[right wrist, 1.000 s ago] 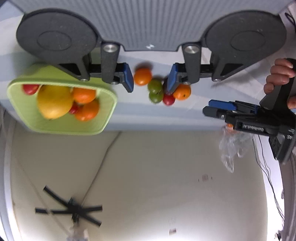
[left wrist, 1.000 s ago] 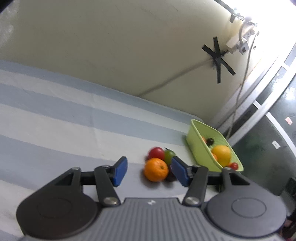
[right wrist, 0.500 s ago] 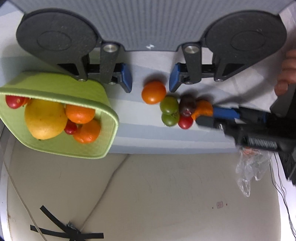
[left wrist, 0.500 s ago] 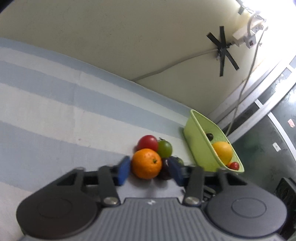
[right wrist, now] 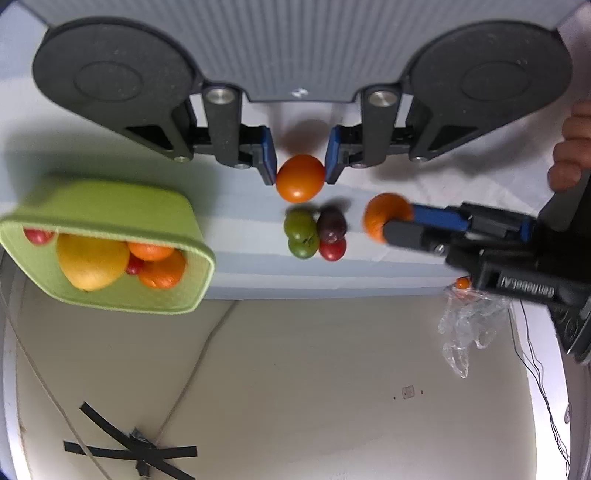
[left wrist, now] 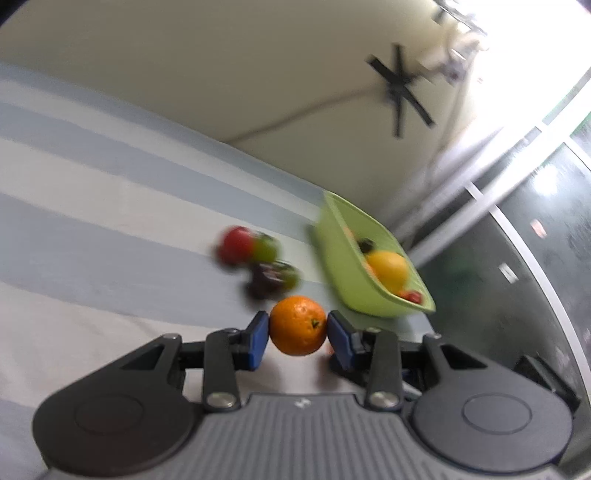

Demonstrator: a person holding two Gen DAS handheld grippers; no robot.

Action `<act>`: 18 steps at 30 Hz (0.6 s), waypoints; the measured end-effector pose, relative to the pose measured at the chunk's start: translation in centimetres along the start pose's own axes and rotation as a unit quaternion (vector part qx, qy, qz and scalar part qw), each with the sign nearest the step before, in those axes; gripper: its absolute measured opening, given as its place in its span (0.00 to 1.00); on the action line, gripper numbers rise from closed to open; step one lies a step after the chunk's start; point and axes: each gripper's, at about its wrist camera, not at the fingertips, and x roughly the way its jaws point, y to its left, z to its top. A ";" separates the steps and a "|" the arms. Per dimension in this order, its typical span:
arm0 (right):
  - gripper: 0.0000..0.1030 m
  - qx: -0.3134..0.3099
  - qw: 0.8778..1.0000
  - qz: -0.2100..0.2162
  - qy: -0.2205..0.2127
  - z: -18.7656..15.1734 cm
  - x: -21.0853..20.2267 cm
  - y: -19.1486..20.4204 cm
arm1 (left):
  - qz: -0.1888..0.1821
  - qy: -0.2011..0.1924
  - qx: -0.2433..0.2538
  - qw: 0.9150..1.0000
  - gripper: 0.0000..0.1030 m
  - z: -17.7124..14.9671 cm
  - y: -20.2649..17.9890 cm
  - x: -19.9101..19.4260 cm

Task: Organize fruits
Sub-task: 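Grasp a tangerine with the left gripper while the right gripper grasps an orange tomato, then lower both fruits into the green basket and open both grippers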

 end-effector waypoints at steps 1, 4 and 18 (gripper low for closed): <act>0.30 0.004 1.000 -0.003 -0.007 -0.1 -0.5 -0.2 | -0.007 0.007 0.004 1.000 0.34 0.2 -0.7 0.5; 0.30 0.012 0.999 -0.025 -0.041 0.5 -2.2 -1.1 | -0.024 0.026 0.021 0.999 0.34 1.4 -2.8 2.5; 0.31 0.015 0.989 -0.114 -0.096 2.7 -0.6 -7.1 | -0.005 0.059 0.096 0.994 0.35 7.4 -9.2 14.6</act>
